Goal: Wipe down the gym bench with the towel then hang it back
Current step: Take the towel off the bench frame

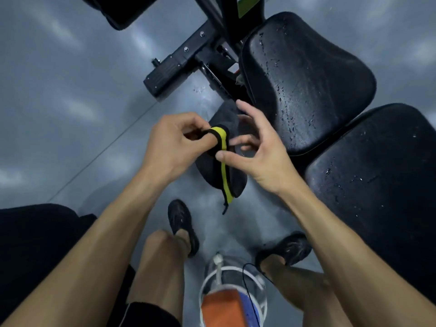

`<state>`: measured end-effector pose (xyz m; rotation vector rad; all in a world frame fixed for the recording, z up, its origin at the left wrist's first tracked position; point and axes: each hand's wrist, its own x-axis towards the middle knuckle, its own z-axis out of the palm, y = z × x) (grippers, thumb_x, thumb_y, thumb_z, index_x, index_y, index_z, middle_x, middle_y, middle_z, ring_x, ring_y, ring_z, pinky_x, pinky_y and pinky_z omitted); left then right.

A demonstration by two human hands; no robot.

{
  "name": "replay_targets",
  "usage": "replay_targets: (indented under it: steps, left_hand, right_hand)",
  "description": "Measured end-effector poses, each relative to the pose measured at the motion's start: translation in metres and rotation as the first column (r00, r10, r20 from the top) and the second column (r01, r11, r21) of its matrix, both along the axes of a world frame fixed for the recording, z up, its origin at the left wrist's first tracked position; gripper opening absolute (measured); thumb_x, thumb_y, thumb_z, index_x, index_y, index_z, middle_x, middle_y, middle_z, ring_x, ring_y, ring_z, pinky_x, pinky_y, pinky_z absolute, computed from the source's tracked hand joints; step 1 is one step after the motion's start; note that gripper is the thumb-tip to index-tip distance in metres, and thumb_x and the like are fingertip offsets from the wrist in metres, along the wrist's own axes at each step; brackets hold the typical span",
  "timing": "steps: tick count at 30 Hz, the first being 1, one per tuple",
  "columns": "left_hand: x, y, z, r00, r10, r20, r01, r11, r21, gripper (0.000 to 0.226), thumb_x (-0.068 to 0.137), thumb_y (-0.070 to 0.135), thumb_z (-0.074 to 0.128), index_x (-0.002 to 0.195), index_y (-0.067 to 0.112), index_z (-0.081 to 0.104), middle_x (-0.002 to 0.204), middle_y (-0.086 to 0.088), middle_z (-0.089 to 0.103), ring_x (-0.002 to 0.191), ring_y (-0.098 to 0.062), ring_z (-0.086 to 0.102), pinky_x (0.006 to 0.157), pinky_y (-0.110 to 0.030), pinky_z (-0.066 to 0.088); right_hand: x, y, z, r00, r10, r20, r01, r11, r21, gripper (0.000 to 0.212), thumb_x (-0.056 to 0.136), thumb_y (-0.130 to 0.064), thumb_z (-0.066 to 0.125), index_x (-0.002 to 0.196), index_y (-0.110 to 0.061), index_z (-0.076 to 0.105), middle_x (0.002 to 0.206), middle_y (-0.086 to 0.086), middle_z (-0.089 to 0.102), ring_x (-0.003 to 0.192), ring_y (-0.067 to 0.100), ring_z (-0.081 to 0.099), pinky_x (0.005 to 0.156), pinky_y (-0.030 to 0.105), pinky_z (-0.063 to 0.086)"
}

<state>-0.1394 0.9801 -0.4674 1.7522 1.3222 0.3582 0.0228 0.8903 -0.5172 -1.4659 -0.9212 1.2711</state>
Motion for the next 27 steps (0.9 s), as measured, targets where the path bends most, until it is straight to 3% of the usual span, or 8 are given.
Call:
replay_targets:
  steps: [2,4,9,14,18,22,25,27]
  left_hand:
    - [-0.003,0.003,-0.021,0.999,0.006,0.048,-0.007,1.0,0.013,0.018,0.077,0.028,0.078,0.065,0.03,0.065,0.061,0.013,0.064,0.057,-0.002,0.054,0.057,-0.023,0.04]
    - [-0.009,0.011,-0.051,0.995,-0.019,0.101,0.014,0.999,0.045,0.02,0.078,0.025,0.08,0.067,0.027,0.063,0.06,0.011,0.061,0.056,-0.005,0.05,0.056,-0.024,0.039]
    - [-0.031,0.033,-0.129,0.974,-0.108,0.197,0.098,0.993,0.062,0.028,0.082,0.01,0.082,0.073,0.019,0.058,0.063,0.005,0.054,0.054,-0.008,0.045,0.05,-0.017,0.035]
    - [-0.054,0.058,-0.185,0.972,-0.187,0.144,0.147,0.957,0.251,0.033,0.075,0.03,0.089,0.071,0.022,0.057,0.06,0.01,0.053,0.054,-0.009,0.044,0.053,-0.022,0.036]
    - [-0.066,0.064,-0.208,0.967,-0.253,0.001,0.228,0.873,0.43,0.039,0.068,0.039,0.092,0.069,0.024,0.056,0.055,0.013,0.052,0.051,-0.002,0.046,0.051,-0.01,0.034]
    - [-0.074,0.054,-0.217,0.95,-0.288,-0.12,0.305,0.778,0.549,0.04,0.069,0.037,0.092,0.07,0.021,0.055,0.058,0.013,0.05,0.055,-0.003,0.048,0.054,-0.013,0.033]
    - [-0.075,0.041,-0.209,0.953,-0.275,-0.129,0.295,0.737,0.608,0.036,0.072,0.029,0.09,0.071,0.017,0.056,0.065,0.01,0.051,0.059,-0.009,0.046,0.06,-0.031,0.042]
    - [-0.074,0.03,-0.196,0.956,-0.258,-0.141,0.289,0.731,0.619,0.034,0.072,0.024,0.089,0.07,0.019,0.055,0.068,0.01,0.049,0.06,-0.007,0.045,0.062,-0.032,0.042]
  right_hand:
    - [-0.011,-0.001,-0.022,0.993,-0.099,0.059,0.094,0.992,0.086,0.069,0.075,-0.013,0.091,0.132,-0.02,0.053,0.132,0.003,0.054,0.087,0.014,0.071,0.089,0.045,0.057]
    - [-0.018,0.006,-0.053,0.982,-0.151,0.109,0.136,0.981,0.14,0.049,0.076,-0.015,0.089,0.113,-0.018,0.056,0.114,0.006,0.059,0.08,0.013,0.068,0.082,0.041,0.059]
    - [-0.023,0.029,-0.129,0.992,-0.076,0.102,0.057,0.983,0.174,0.024,0.079,-0.014,0.085,0.097,-0.015,0.069,0.082,0.0,0.066,0.077,0.011,0.061,0.077,0.035,0.056]
    - [-0.023,0.048,-0.174,0.976,-0.001,0.216,-0.053,0.969,0.242,0.016,0.082,-0.013,0.086,0.088,-0.011,0.071,0.076,-0.002,0.066,0.073,0.01,0.06,0.071,0.028,0.052]
    - [-0.023,0.054,-0.188,0.929,-0.008,0.371,-0.113,0.946,0.302,0.024,0.08,-0.015,0.088,0.083,-0.01,0.064,0.079,0.022,0.066,0.069,0.015,0.059,0.066,0.031,0.049]
    - [-0.026,0.049,-0.188,0.921,0.023,0.39,-0.159,0.934,0.321,0.028,0.079,-0.014,0.088,0.084,-0.003,0.063,0.072,0.01,0.058,0.062,0.009,0.053,0.056,0.024,0.046]
    - [-0.03,0.039,-0.178,0.94,0.029,0.34,-0.144,0.937,0.317,0.026,0.08,-0.007,0.086,0.083,-0.001,0.061,0.069,0.005,0.051,0.059,0.004,0.046,0.055,0.015,0.04]
    - [-0.031,0.028,-0.164,0.955,0.06,0.29,-0.14,0.955,0.262,0.024,0.081,-0.005,0.084,0.084,-0.004,0.061,0.065,-0.002,0.049,0.057,0.002,0.044,0.055,0.015,0.038]
